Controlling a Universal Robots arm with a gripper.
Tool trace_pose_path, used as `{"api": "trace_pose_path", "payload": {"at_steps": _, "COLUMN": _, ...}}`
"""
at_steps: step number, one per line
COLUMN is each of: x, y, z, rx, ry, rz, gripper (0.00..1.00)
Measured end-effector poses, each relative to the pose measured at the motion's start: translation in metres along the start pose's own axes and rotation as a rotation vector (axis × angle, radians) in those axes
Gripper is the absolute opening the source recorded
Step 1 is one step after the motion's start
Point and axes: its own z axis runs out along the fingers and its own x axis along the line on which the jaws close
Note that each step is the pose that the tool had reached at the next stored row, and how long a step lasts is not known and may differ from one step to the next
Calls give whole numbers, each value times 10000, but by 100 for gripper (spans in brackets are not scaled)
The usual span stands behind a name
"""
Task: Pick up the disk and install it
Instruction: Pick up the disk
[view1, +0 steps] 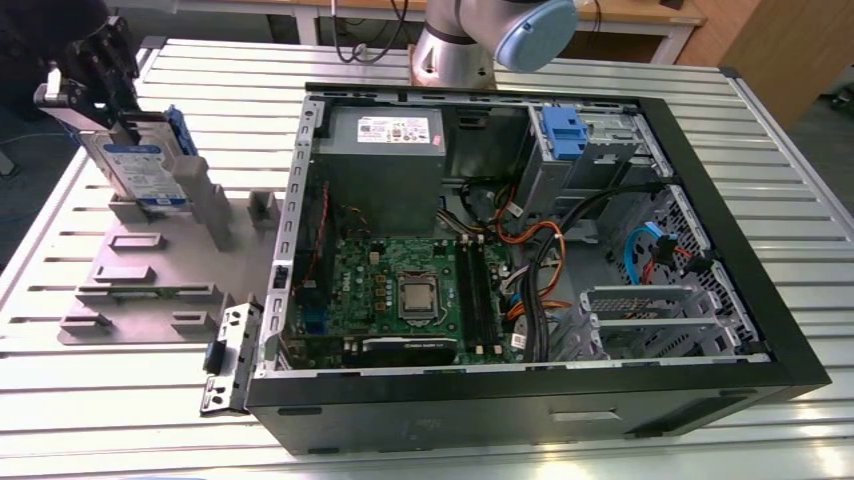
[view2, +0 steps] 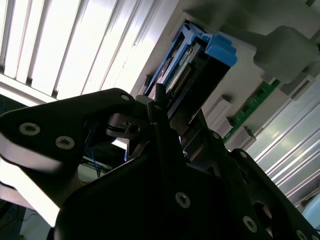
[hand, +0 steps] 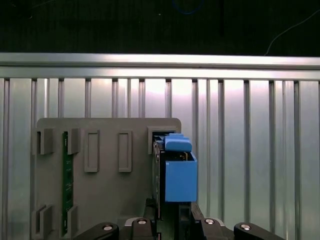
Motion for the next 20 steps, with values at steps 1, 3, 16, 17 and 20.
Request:
{"api": "trace_pose_path", "payload": {"at_steps": 1, "x": -1, "y": 0, "z": -23, "rx": 1, "ry": -1, "rz": 0, "gripper": 35}}
{"api": "trace_pose_path", "payload": {"at_steps": 3, "x": -3, "y": 0, "z": -68, "rx": 1, "ry": 0, "rz": -1, "gripper": 35}}
{"api": "trace_pose_path", "payload": {"at_steps": 16, "x": -4, "y": 1, "z": -104, "rx": 0, "ry": 2, "rz": 0, "gripper": 35}}
{"api": "trace_pose_path", "payload": {"at_steps": 17, "x": -4, "y": 1, "z": -109, "rx": -3, "ry": 4, "rz": -1, "gripper": 35}}
{"api": "trace_pose_path", "payload": {"at_steps": 20, "x": -5, "y": 1, "z": -128, "rx": 0, "ry": 3, "rz": 0, "gripper": 35}}
